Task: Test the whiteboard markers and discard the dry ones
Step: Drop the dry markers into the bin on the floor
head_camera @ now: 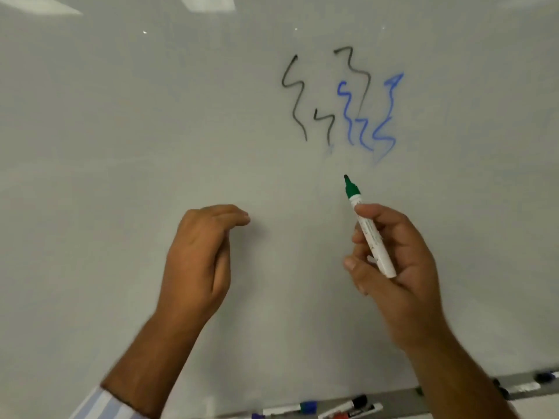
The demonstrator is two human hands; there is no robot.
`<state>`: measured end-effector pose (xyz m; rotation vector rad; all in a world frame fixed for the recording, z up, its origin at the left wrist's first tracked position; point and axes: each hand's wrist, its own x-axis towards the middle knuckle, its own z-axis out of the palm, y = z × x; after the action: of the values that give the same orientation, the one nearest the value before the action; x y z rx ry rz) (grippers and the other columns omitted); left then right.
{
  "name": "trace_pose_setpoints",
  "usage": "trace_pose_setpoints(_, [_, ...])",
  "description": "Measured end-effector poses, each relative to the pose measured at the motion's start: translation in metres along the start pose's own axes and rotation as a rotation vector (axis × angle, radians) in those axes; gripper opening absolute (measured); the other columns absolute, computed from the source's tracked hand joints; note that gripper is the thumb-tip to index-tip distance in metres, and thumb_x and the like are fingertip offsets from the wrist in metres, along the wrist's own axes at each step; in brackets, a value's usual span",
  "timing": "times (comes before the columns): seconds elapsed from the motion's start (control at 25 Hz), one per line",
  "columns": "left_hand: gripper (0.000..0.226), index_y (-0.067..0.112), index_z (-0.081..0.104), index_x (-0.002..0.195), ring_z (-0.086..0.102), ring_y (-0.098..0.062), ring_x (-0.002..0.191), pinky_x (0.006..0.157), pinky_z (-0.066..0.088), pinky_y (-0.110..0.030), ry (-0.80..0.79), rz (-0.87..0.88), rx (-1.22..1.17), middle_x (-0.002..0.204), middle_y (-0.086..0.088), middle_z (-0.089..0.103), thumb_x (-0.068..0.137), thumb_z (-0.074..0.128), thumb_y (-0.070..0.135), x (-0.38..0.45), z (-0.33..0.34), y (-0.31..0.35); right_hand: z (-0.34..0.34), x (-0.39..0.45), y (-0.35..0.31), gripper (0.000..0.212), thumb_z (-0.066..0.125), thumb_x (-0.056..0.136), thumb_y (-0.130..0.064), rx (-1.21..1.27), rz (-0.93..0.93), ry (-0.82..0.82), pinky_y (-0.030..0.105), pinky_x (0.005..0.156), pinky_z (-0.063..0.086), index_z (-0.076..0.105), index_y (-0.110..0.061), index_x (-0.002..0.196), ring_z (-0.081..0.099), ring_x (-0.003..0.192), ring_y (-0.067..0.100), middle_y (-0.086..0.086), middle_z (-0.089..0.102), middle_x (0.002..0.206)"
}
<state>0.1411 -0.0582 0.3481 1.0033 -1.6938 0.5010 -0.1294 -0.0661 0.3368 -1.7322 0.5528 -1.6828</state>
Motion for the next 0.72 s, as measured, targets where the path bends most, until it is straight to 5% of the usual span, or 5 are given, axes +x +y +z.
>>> trace_pose_setpoints(0.2, [0.034, 0.001, 0.072, 0.124, 0.063, -0.027, 0.126, 0.106, 0.050, -0.046, 0.172, 0.215, 0.092, 0.132, -0.011, 0.069, 0.102, 0.047, -0.011, 0.079, -0.013, 0.014, 0.005, 0.047, -0.038, 0.005, 0.068, 0.096, -0.028, -0.097, -0.238, 0.121, 0.030, 0.054, 0.040, 0.071, -0.025, 0.097, 0.047, 0.058, 0.022, 0.003, 0.056, 0.071])
trace_pose_setpoints(0.28, [0.037, 0.001, 0.071, 0.128, 0.059, -0.029, 0.135, 0.111, 0.046, -0.053, 0.222, 0.252, 0.129, 0.140, -0.012, 0.066, 0.101, 0.049, -0.015, 0.108, -0.015, 0.016, 0.003, 0.062, -0.049, 0.020, 0.056, 0.104, -0.024, -0.168, -0.327, 0.132, 0.031, 0.057, 0.041, 0.074, -0.021, 0.096, 0.053, 0.060, 0.022, 0.000, 0.060, 0.070])
trace_pose_setpoints(0.44, [0.044, 0.009, 0.064, 0.142, 0.039, -0.027, 0.155, 0.125, 0.028, -0.059, 0.260, 0.210, 0.207, 0.156, -0.006, 0.054, 0.106, 0.046, -0.009, 0.161, -0.018, 0.008, -0.001, 0.092, -0.065, 0.028, 0.058, 0.102, -0.013, -0.337, -0.428, 0.137, 0.028, 0.066, 0.055, 0.073, -0.019, 0.125, 0.072, 0.079, 0.021, 0.000, 0.076, 0.097])
trace_pose_setpoints(0.72, [0.062, 0.019, 0.048, 0.157, 0.023, -0.019, 0.161, 0.131, 0.015, -0.056, 0.306, 0.103, 0.317, 0.168, 0.002, 0.038, 0.101, 0.048, -0.009, 0.187, 0.001, -0.010, -0.001, 0.145, -0.054, 0.026, 0.066, 0.093, -0.011, -0.620, -0.641, 0.197, 0.034, 0.071, 0.057, 0.079, -0.006, 0.115, 0.069, 0.078, 0.018, 0.003, 0.074, 0.094])
